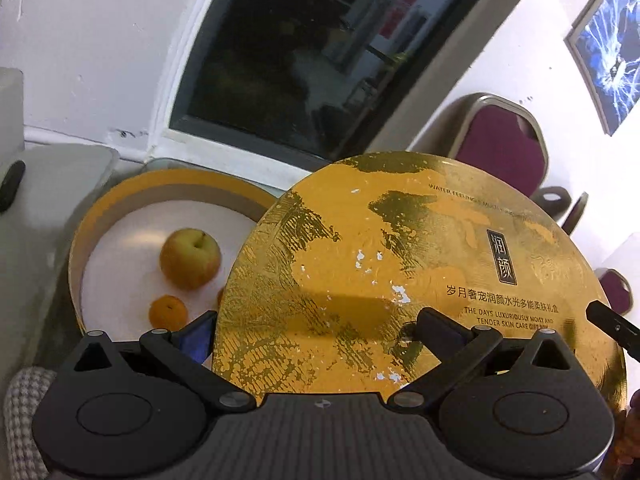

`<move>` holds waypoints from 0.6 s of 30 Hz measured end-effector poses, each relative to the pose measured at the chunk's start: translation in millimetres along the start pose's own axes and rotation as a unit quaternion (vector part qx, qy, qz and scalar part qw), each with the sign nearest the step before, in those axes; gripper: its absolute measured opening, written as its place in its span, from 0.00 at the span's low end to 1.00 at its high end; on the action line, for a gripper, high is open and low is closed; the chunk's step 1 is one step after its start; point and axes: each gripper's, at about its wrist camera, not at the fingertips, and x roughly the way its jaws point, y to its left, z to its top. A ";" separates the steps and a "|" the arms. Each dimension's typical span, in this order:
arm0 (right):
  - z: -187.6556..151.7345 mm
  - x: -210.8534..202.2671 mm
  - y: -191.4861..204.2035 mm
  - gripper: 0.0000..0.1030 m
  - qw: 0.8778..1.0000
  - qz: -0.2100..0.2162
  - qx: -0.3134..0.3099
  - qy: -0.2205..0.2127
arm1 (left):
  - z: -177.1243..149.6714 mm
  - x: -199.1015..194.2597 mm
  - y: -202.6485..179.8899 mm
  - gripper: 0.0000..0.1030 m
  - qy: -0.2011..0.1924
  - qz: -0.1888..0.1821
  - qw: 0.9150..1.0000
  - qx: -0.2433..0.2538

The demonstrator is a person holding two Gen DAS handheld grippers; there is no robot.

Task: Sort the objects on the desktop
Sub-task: 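Carry the raised gold lid with both grippers toward the open gold box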

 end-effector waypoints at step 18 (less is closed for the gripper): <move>-19.6 -42.8 -24.2 0.91 0.999 -0.044 0.003 0.008 | -21.8 9.0 -21.5 1.00 0.032 -0.030 0.999 0.017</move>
